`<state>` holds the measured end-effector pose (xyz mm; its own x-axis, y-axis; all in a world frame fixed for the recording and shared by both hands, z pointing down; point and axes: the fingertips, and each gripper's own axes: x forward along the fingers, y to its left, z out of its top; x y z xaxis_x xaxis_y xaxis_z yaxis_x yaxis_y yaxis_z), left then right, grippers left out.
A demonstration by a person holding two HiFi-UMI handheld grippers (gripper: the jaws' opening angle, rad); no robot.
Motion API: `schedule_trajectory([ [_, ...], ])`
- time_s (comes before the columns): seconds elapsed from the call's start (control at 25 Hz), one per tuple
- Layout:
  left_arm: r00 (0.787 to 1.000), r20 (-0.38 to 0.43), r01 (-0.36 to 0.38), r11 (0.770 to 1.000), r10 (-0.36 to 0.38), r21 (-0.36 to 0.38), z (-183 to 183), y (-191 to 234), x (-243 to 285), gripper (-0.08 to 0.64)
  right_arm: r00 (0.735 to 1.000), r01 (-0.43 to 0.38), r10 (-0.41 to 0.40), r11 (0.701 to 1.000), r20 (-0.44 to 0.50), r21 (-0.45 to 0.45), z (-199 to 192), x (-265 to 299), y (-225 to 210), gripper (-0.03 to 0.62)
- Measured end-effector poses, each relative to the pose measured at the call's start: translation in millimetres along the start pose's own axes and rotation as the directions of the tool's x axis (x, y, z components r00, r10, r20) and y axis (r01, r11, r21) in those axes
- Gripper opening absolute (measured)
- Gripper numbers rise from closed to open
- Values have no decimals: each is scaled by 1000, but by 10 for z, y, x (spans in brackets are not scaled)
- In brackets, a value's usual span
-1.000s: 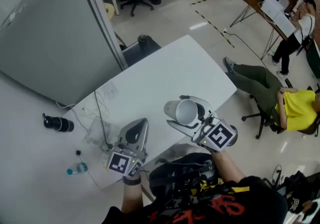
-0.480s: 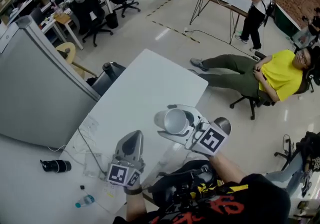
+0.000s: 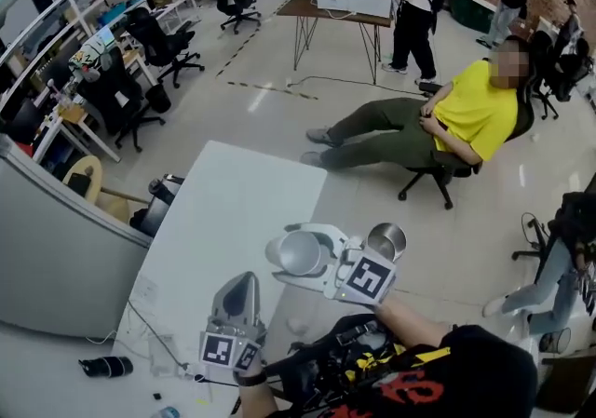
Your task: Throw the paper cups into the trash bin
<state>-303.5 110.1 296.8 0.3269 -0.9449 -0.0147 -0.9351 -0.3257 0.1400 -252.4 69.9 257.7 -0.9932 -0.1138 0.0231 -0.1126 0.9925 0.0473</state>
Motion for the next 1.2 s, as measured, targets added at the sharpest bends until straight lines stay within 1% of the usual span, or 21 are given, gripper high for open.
schedule_trajectory([
  [0.16, 997, -12, 82, 997, -82, -10, -41, -517, 310, 3, 997, 75, -75, 997, -3, 7, 1, -559, -160, 347],
  [0.24, 992, -19, 123, 992, -123, -12, -84, -719, 459, 4, 993, 122, -122, 992, 6, 29, -15, -813, -243, 347],
  [0.32, 985, -22, 170, 985, -171, -19, -119, -937, 624, 3, 986, 165, -165, 986, -1, 27, -40, -1082, -327, 347],
  [0.44, 967, -50, 250, 968, -251, -25, -203, -1267, 835, 3, 970, 242, -242, 970, -10, 27, -108, -1482, -400, 347],
  [0.52, 949, -79, 306, 952, -306, -9, -241, -1476, 1024, 3, 955, 296, -296, 955, -9, 26, -130, -1741, -495, 347],
  [0.6, 931, -81, 358, 934, -357, -5, -280, -1668, 1163, 4, 939, 344, -344, 938, -12, 36, -174, -1977, -559, 347],
  [0.68, 916, -66, 395, 919, -395, -8, -310, -1811, 1301, 3, 920, 392, -392, 919, -11, 49, -204, -2187, -630, 347],
  [0.76, 895, -70, 441, 898, -440, -10, -340, -1938, 1477, 3, 893, 449, -449, 892, -10, 51, -217, -2385, -735, 347],
  [0.92, 829, -90, 554, 833, -552, -13, -398, -2193, 1875, 3, 823, 567, -567, 821, -21, 58, -251, -2778, -982, 347],
  [1.0, 802, -88, 593, 805, -591, -14, -402, -2257, 2054, 3, 792, 610, -609, 790, -33, 59, -297, -2911, -1111, 347],
  [1.2, 758, -75, 649, 761, -648, -18, -340, -2245, 2432, 3, 735, 678, -675, 731, -56, 77, -353, -3071, -1417, 347],
])
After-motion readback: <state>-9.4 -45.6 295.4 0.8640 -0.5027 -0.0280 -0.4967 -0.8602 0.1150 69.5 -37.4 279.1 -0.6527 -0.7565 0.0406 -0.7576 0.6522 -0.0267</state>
